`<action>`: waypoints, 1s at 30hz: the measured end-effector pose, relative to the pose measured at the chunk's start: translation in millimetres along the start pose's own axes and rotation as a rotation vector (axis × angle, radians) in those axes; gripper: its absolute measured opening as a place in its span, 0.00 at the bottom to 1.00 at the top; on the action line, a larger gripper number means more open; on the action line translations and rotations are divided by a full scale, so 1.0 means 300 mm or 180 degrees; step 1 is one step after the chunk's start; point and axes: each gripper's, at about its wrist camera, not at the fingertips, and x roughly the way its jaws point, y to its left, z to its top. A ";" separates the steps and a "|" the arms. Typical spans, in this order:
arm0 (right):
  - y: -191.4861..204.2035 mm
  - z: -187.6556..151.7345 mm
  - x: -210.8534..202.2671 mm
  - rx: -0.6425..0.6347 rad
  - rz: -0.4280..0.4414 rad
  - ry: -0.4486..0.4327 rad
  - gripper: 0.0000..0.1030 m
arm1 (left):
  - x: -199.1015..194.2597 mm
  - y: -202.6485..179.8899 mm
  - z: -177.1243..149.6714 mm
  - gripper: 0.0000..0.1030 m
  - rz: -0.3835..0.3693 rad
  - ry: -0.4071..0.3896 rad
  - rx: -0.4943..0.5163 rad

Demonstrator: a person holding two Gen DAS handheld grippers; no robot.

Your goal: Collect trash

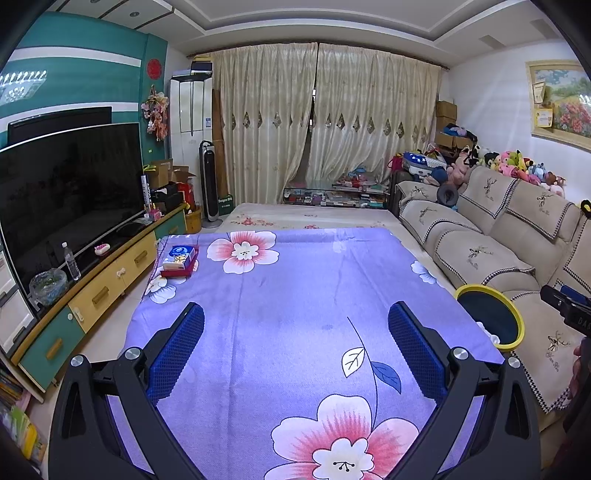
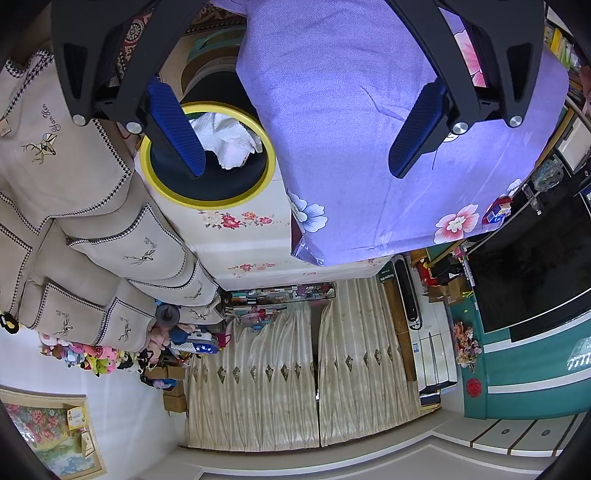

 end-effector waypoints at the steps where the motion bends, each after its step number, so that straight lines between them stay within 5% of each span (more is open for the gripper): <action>1: 0.003 -0.002 0.002 0.0003 0.0000 0.0003 0.92 | 0.002 -0.001 -0.001 0.95 -0.0003 0.0005 0.0002; 30: 0.005 -0.011 0.015 0.0017 0.0004 0.0013 0.92 | 0.014 -0.010 0.001 0.95 -0.0003 0.0026 0.0022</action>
